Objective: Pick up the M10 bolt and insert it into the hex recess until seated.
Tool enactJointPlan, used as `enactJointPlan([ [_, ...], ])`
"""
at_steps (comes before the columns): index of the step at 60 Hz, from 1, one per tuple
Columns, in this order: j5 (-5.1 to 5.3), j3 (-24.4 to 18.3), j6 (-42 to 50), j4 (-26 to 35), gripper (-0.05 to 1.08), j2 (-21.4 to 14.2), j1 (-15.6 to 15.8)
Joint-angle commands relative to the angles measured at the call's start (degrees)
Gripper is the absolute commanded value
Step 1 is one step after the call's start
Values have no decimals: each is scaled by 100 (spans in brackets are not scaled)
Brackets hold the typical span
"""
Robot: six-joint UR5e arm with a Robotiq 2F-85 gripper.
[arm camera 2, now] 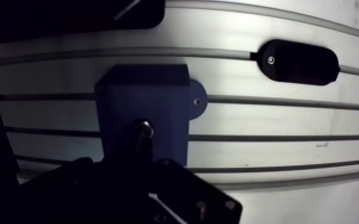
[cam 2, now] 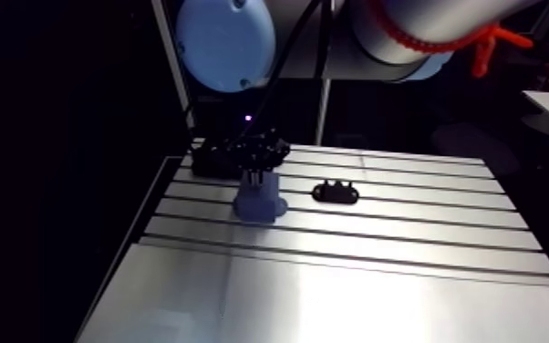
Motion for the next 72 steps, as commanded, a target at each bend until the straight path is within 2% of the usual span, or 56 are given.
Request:
enactJointPlan([
  [1,0,0,-2,-1,108,19,0],
  [57,0,-16,-38,-1,108,64,0],
  [63,-16,-51,-38,8,108,13,-8],
  [72,-110,-95,-46,49,108,-31,-9],
])
